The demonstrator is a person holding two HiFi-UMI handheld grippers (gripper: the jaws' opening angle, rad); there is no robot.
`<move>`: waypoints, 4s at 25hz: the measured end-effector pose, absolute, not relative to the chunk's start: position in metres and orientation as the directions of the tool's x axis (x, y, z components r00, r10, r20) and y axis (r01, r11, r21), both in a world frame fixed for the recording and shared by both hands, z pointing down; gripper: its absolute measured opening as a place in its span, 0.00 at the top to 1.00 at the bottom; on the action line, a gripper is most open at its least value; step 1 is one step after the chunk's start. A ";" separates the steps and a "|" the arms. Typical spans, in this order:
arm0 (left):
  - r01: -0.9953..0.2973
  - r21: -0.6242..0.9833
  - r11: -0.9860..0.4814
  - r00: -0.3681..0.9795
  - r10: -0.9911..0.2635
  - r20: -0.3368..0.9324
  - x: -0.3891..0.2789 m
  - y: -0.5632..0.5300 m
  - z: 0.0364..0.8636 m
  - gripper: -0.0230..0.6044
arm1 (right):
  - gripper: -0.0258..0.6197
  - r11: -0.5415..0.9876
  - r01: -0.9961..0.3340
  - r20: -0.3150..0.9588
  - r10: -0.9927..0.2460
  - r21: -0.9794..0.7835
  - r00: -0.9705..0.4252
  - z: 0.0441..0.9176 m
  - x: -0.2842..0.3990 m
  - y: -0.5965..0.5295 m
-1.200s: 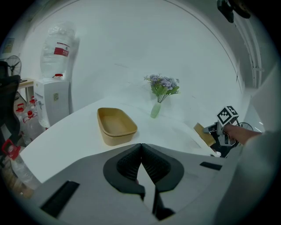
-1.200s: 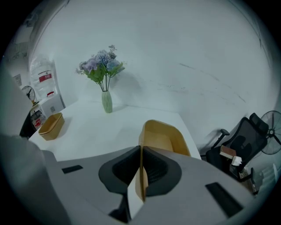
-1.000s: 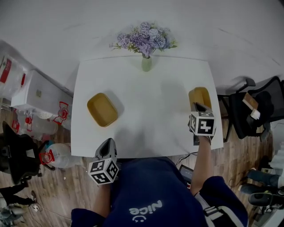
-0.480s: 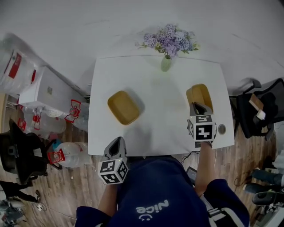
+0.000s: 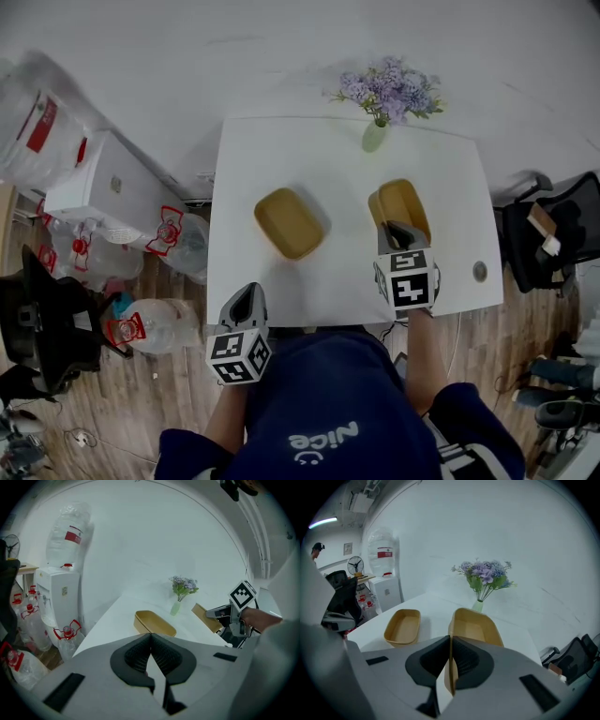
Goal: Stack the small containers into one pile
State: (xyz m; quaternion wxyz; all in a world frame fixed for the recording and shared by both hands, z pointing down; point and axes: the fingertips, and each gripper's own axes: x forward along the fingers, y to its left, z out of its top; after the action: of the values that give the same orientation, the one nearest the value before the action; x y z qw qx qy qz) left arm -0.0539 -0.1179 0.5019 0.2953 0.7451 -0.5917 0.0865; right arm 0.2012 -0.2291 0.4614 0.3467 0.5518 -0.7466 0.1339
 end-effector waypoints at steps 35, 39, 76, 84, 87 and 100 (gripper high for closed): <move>-0.954 0.287 -0.085 0.214 -0.865 0.454 -0.224 -0.121 0.499 0.94 | 0.87 0.549 -0.816 0.704 -0.652 0.181 -0.282 0.495 -0.043 -0.242; -0.956 0.281 -0.082 0.208 -0.866 0.455 -0.233 -0.123 0.499 0.94 | 0.87 0.544 -0.821 0.721 -0.638 0.174 -0.270 0.505 -0.047 -0.242; -0.933 0.298 -0.201 0.310 -0.869 0.385 -0.217 -0.120 0.471 0.94 | 0.69 0.491 -0.871 0.371 -0.805 -0.023 -0.463 0.439 0.003 -0.203; -0.916 0.262 -0.303 0.377 -0.874 0.306 -0.193 -0.126 0.442 0.94 | 0.69 0.363 -0.931 0.251 -0.898 -0.040 -0.361 0.432 0.039 -0.162; -0.915 0.254 -0.314 0.382 -0.877 0.292 -0.187 -0.125 0.439 0.94 | 0.69 0.324 -0.945 0.251 -0.912 -0.046 -0.325 0.439 0.045 -0.147; -0.907 0.245 -0.341 0.402 -0.875 0.270 -0.171 -0.127 0.432 0.94 | 0.70 0.295 -0.955 0.217 -0.932 -0.019 -0.292 0.434 0.058 -0.136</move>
State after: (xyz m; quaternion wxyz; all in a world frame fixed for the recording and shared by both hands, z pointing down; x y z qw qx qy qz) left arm -0.1707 -0.1271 0.4318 0.1799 0.8177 -0.5449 0.0453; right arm 0.0581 -0.1355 0.4344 0.0821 0.5893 -0.8005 0.0724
